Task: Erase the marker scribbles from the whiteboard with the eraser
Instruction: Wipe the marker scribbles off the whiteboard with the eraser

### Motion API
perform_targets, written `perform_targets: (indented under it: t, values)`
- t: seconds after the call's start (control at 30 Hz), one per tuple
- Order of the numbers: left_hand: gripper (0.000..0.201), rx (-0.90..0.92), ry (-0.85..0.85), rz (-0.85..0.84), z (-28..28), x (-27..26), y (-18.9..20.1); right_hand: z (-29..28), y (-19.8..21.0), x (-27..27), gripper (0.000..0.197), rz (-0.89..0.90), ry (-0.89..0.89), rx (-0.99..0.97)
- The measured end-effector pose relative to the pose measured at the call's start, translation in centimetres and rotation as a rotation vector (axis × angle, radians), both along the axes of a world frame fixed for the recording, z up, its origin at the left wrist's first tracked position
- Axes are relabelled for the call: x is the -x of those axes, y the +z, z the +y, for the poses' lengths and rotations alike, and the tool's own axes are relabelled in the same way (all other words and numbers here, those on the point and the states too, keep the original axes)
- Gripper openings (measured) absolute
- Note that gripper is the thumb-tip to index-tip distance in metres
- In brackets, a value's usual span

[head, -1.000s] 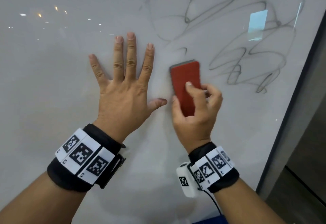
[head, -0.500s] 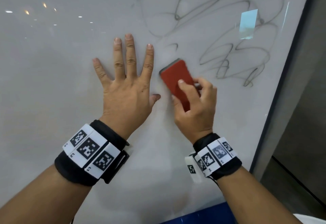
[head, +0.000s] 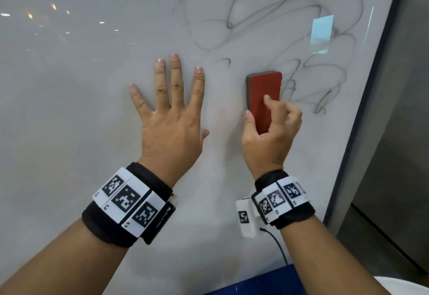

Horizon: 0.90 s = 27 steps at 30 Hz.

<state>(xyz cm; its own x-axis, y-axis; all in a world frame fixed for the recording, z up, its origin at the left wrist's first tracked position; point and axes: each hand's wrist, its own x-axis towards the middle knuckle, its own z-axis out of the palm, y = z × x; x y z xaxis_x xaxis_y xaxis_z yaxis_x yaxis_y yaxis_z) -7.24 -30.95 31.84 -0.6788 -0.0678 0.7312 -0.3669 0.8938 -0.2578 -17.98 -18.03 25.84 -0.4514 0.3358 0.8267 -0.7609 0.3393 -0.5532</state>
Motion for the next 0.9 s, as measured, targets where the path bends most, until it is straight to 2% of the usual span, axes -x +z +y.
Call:
perform_targets:
  t: [0.07,0.17,0.2,0.37,0.43,0.57,0.6,0.73,0.8,0.9]
  values:
    - [0.109,0.005,0.012,-0.012,0.9,0.2,-0.3,-1.2,-0.5,-1.5,0.039,0.009,0.049,-0.060]
    - [0.105,0.038,0.027,-0.021,1.9,0.7,-0.7,-1.2,-1.9,-2.7,0.037,0.125,0.086,-0.340]
    - [0.105,0.042,0.032,-0.020,2.0,0.8,-0.7,-0.6,-1.9,-2.2,0.037,0.136,0.071,-0.373]
    - [0.122,0.056,0.023,-0.033,1.7,1.1,-0.7,0.9,-0.3,0.2,0.038,-0.016,-0.021,-0.058]
    - [0.127,0.067,-0.012,-0.051,1.4,1.3,-0.8,0.2,-0.8,-0.6,0.038,0.019,-0.013,-0.116]
    - [0.126,0.105,-0.041,-0.058,0.4,1.4,-0.7,1.6,-2.3,-0.6,0.042,0.166,0.014,-0.413]
    - [0.125,0.111,-0.047,-0.058,0.3,1.4,-0.6,2.3,-2.2,0.3,0.042,0.163,-0.019,-0.393]
    - [0.127,0.100,-0.040,-0.060,0.4,1.6,-0.7,2.8,-1.3,1.9,0.037,0.020,-0.080,-0.084]
    - [0.129,0.090,-0.037,-0.063,0.8,1.8,-0.7,1.5,-1.6,0.8,0.038,0.028,-0.056,-0.100]
    - [0.132,0.087,-0.025,-0.071,1.3,2.1,-0.6,1.2,-2.7,0.0,0.041,0.138,0.010,-0.312]
